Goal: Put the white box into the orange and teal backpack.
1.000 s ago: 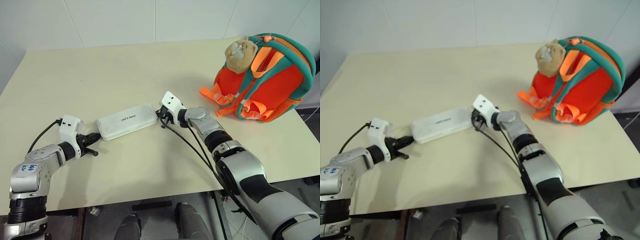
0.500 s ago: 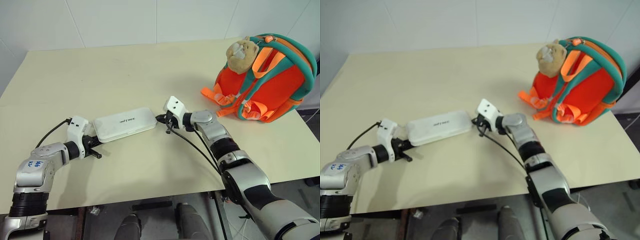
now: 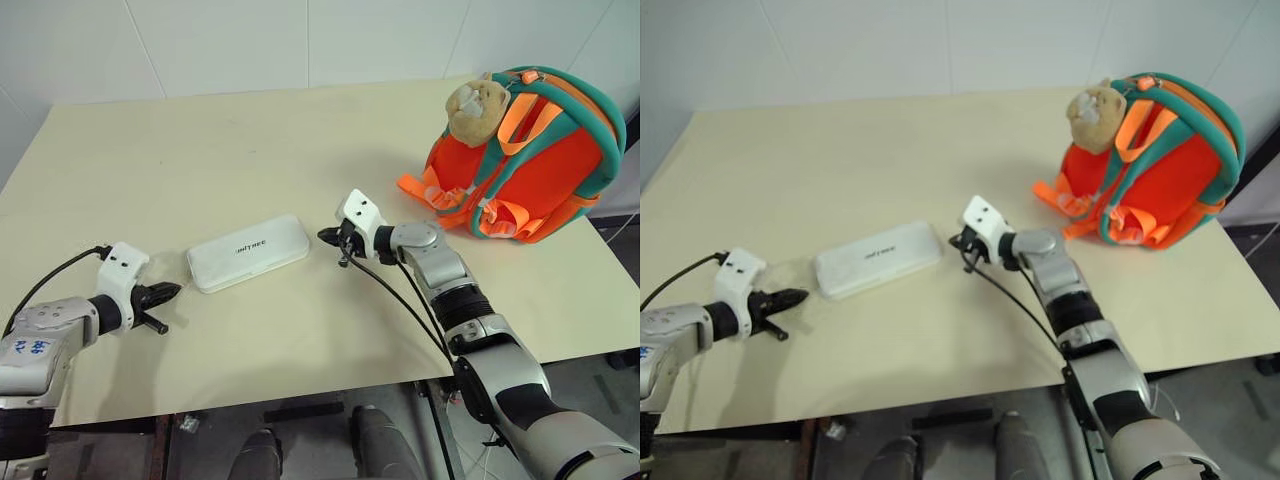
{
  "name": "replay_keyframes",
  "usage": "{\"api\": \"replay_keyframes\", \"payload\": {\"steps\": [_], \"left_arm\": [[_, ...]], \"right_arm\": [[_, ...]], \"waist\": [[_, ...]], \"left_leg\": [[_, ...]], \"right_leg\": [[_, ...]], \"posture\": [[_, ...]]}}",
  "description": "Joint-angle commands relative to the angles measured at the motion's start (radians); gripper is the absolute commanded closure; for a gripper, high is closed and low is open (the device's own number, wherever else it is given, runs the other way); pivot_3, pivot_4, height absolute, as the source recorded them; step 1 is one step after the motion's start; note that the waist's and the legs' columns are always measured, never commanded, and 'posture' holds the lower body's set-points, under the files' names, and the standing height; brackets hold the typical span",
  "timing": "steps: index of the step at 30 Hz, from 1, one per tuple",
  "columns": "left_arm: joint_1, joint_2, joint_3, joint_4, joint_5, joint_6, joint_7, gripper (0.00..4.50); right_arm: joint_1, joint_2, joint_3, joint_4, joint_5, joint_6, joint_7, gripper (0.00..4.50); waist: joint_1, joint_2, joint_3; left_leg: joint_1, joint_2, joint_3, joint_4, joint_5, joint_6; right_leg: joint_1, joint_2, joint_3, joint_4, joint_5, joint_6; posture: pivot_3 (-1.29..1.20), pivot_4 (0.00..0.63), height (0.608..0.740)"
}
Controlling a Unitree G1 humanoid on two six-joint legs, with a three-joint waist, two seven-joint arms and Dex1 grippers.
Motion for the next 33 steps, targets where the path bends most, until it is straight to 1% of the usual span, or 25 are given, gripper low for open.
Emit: {"api": "replay_keyframes", "payload": {"steps": [1,5,8,16,20,27,33], "left_arm": [[0.040,-0.020,0.052,-0.046,-0.002,0.006,0.022,4.47],[0.019,-0.099,0.110,-0.113,-0.071,-0.021,0.025,4.47],[0.015,-0.147,0.142,-0.150,-0.087,-0.060,0.047,4.47],[0.031,-0.189,0.152,-0.191,-0.093,-0.081,0.066,4.47],[0.024,-0.212,0.116,-0.176,-0.083,-0.096,0.068,4.47],[-0.002,-0.220,0.062,-0.115,-0.070,-0.126,0.047,4.47],[-0.033,-0.208,0.032,-0.057,-0.061,-0.159,0.016,4.47]], "right_arm": [[-0.020,0.013,0.005,0.007,0.017,-0.022,-0.010,4.50],[-0.033,0.022,0.007,0.047,0.016,-0.042,-0.018,4.50],[-0.049,0.031,0.007,0.097,0.011,-0.068,-0.029,4.50],[-0.071,0.037,0.006,0.184,0.007,-0.119,-0.048,4.50],[-0.071,0.039,0.007,0.190,0.009,-0.124,-0.047,4.50],[-0.053,0.034,0.007,0.128,0.022,-0.093,-0.025,4.50],[0.020,-0.002,0.010,-0.045,0.045,-0.010,0.010,4.50]], "waist": [[0.003,0.000,0.000],[0.013,-0.001,0.000],[0.023,-0.001,0.000],[0.028,-0.001,0.000],[0.028,-0.001,0.000],[0.028,-0.001,0.000],[0.032,-0.001,0.000]], "left_leg": [[0.000,0.000,0.000,0.000,0.000,0.000],[-0.002,0.000,-0.001,0.000,0.000,0.000],[-0.002,0.000,-0.001,0.000,0.000,0.000],[-0.003,0.000,0.000,0.000,0.000,0.000],[-0.002,0.000,0.000,0.000,0.000,0.000],[-0.002,0.000,0.000,0.000,0.000,0.000],[-0.002,0.000,-0.001,0.000,0.000,0.000]], "right_leg": [[0.000,0.000,0.000,0.000,0.000,0.000],[0.000,0.000,0.000,-0.001,0.000,0.000],[0.000,0.000,-0.001,-0.002,0.000,0.000],[0.000,0.000,-0.001,-0.003,0.000,0.000],[0.000,0.000,-0.001,-0.003,0.000,0.000],[0.000,0.000,-0.001,-0.003,0.000,0.000],[0.000,0.000,-0.001,-0.002,0.000,0.000]], "posture": [[0.00,0.150,0.740],[0.00,0.150,0.740],[0.00,0.150,0.740],[0.00,0.150,0.740],[0.00,0.150,0.740],[0.00,0.150,0.740],[0.00,0.150,0.740]]}}
